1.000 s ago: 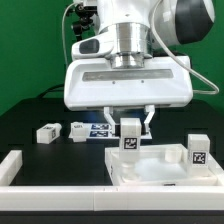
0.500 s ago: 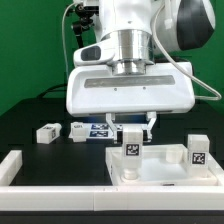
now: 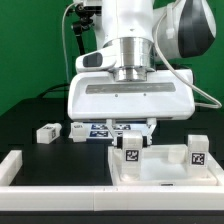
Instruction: Assemble square table
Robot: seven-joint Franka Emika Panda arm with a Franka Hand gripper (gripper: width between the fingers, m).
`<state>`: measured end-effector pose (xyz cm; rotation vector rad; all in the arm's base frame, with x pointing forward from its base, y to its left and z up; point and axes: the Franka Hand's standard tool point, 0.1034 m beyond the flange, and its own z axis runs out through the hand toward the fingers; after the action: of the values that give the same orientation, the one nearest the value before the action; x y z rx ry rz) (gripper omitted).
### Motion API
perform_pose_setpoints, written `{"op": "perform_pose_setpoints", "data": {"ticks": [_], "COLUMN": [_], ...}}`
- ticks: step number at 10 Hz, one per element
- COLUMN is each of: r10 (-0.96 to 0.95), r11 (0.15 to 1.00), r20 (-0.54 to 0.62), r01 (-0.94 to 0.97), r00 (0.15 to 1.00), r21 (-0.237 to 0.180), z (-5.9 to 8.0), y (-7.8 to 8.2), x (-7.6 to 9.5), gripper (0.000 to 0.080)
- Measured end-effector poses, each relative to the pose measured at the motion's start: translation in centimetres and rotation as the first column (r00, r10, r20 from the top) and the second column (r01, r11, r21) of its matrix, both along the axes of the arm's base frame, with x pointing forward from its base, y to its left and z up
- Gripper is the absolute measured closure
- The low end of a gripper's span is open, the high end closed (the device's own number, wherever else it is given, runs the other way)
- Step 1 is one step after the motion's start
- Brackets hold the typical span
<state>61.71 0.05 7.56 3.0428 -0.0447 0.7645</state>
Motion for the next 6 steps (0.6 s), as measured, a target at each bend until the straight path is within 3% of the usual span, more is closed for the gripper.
{"op": "perform_pose_setpoints", "data": {"ticks": [2, 4, 5, 6], "r10": [-0.012, -0.012, -0.012, -0.013], "r11": [1.0, 1.0, 1.0, 1.0], "r20": [0.04, 0.04, 0.039, 0.039], "r01": [0.013, 0.013, 0.014, 0.014], "r00": [0.999, 0.999, 0.999, 0.999], "r21": [-0.027, -0.027, -0.027, -0.027], "z": [-0.06, -0.09, -0.11, -0.14], "y": [-0.48, -0.48, -0.49, -0.49], "x": [0.22, 0.21, 0.2, 0.19], "gripper": [0.0509, 0.0509, 0.0329, 0.0212]}}
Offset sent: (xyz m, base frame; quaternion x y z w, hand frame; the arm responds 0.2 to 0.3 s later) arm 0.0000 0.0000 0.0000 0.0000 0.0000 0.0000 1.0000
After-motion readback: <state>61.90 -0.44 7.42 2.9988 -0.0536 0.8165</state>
